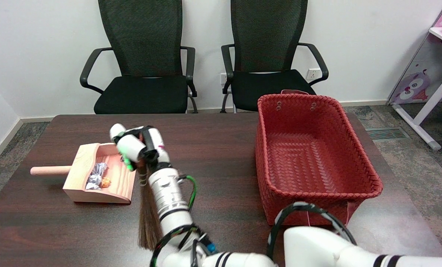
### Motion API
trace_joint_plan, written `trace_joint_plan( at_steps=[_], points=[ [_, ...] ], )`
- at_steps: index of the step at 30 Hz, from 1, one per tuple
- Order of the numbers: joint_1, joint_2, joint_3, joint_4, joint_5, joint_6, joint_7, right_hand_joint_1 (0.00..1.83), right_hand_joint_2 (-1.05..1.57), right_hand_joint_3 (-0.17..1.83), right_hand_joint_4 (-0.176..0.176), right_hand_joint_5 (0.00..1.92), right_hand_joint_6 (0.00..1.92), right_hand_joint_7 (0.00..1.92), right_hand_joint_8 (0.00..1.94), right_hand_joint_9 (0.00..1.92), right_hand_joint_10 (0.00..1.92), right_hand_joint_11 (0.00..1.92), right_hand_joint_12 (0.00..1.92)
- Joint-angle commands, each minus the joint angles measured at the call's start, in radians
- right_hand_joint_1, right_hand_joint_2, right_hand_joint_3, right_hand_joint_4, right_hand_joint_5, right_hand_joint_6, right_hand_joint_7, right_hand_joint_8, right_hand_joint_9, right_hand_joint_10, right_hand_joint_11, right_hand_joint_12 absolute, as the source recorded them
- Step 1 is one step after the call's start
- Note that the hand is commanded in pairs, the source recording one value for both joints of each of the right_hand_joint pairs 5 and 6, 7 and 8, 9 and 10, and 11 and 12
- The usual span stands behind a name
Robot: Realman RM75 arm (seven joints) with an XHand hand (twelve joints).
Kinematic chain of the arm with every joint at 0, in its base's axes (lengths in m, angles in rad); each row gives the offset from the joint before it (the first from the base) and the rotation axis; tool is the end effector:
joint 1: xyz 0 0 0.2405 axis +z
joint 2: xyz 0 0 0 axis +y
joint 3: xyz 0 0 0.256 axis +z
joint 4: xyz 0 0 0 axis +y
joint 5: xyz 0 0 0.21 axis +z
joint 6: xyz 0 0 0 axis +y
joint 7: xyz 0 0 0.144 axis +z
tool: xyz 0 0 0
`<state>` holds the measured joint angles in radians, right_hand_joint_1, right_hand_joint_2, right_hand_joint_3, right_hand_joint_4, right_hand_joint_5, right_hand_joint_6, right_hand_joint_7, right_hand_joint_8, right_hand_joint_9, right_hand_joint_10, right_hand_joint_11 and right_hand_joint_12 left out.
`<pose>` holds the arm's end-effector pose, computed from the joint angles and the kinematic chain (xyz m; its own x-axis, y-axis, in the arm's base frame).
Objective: Sweep the paper ball into the dustpan.
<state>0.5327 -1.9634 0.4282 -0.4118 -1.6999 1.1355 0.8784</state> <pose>-0.2905 -0.3677 -0.0041 -0.1503 -0.0416 0.9878 -0.9751 -0.1583 -0.1550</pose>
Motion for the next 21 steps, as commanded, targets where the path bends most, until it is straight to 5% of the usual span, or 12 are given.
trace_joint_plan(
  at_steps=[1, 21],
  points=[
    [0.110, 0.221, 0.002, -0.037, -0.043, -0.045, 0.333, 0.53, 1.50, 1.02, 0.030, 1.92, 1.92, 1.92, 1.92, 1.92, 1.92, 1.92, 1.92],
    [0.122, 0.152, 0.004, -0.016, 0.070, -0.060, 0.439, 0.55, 1.42, 0.98, 0.023, 1.92, 1.92, 1.92, 1.92, 1.92, 1.92, 1.92, 1.92]
  ],
)
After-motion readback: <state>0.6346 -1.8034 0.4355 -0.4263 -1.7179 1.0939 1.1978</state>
